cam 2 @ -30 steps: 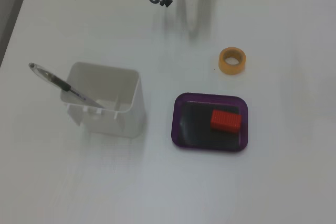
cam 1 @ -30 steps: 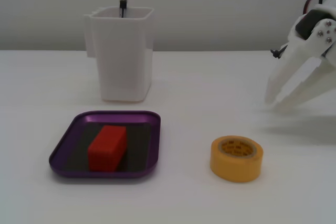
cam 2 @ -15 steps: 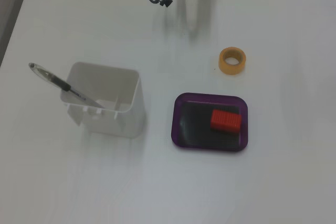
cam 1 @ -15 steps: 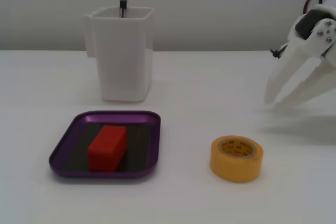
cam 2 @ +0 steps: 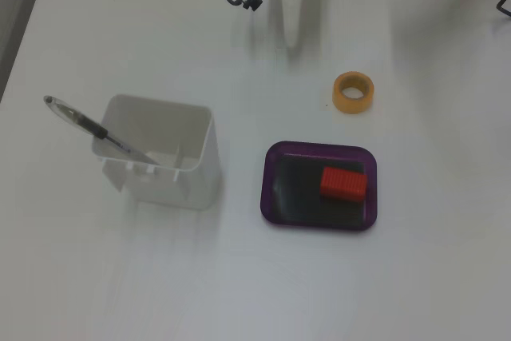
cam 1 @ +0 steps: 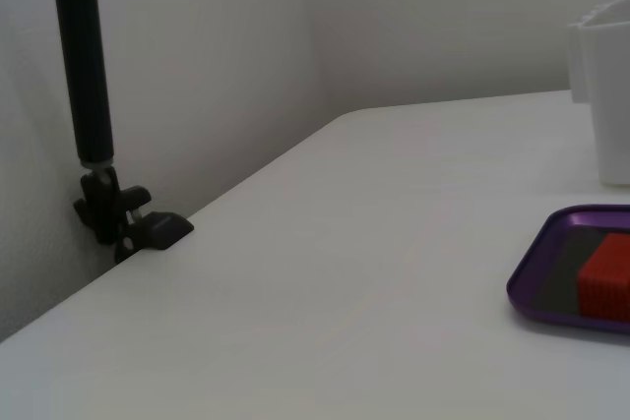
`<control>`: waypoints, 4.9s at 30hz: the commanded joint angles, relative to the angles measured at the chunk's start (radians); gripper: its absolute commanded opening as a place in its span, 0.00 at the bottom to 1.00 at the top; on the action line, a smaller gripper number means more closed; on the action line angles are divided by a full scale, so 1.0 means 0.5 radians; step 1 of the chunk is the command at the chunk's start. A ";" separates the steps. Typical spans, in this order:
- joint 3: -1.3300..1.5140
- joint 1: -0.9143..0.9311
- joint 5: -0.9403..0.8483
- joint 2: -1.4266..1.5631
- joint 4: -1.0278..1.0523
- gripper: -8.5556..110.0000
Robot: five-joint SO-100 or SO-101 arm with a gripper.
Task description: Pick up the red cube and place it in the box.
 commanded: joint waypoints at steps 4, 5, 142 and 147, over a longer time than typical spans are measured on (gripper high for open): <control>0.015 -0.009 -0.012 0.126 -0.028 0.09; 0.015 -0.009 -0.012 0.126 -0.028 0.09; -3.028 0.034 -0.264 -3.694 0.374 0.31; -3.043 0.123 -0.264 -3.789 0.276 0.31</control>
